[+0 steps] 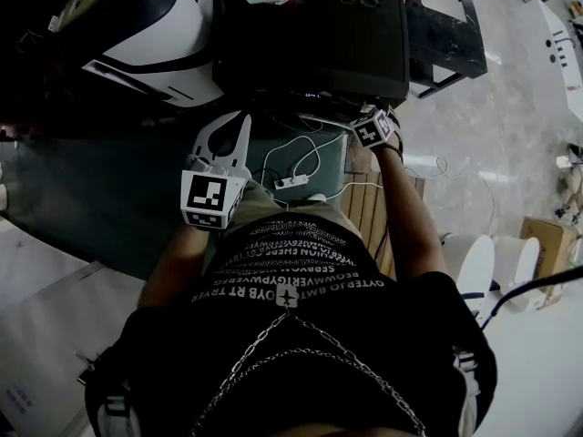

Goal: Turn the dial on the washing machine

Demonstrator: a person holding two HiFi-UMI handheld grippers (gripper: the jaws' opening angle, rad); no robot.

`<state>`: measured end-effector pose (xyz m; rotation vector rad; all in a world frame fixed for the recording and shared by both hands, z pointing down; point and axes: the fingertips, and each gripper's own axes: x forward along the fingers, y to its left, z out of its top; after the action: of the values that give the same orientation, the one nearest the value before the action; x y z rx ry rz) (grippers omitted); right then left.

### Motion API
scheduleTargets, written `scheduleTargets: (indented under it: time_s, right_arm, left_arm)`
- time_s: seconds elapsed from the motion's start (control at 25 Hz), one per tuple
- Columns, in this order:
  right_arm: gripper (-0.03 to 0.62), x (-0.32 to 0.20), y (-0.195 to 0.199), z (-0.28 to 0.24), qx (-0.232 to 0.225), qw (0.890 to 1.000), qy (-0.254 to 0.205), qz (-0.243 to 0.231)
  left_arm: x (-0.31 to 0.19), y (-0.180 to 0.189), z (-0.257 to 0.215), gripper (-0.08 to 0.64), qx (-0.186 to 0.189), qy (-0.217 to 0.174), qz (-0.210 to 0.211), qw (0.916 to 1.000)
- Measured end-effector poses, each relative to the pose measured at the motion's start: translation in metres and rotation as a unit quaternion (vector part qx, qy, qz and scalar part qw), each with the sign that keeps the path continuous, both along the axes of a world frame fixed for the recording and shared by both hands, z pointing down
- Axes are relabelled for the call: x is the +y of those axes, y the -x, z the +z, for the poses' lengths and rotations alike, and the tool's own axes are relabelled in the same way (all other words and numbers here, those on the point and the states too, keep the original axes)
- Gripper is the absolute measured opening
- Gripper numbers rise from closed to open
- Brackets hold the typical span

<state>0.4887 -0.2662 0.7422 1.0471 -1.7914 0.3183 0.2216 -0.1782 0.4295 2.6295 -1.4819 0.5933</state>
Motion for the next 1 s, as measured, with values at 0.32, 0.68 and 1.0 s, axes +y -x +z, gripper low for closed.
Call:
scheduleTargets:
  time_s: [0.32, 0.68, 1.0]
  right_arm:
    - [0.314, -0.001, -0.002, -0.006, -0.014, 1.000, 0.006, 0.009]
    - [0.291, 0.000, 0.010, 0.000, 0.012, 1.000, -0.006, -0.020]
    - [0.302, -0.004, 0.005, -0.005, -0.001, 1.000, 0.001, 0.029]
  left_arm:
    - [0.002, 0.006, 0.002, 0.006, -0.001, -0.001, -0.007, 1.0000]
    - [0.001, -0.001, 0.005, 0.006, 0.003, -0.007, 0.000, 1.0000]
    - [-0.008, 0.013, 0.007, 0.006, 0.013, -0.012, -0.014, 0.9997]
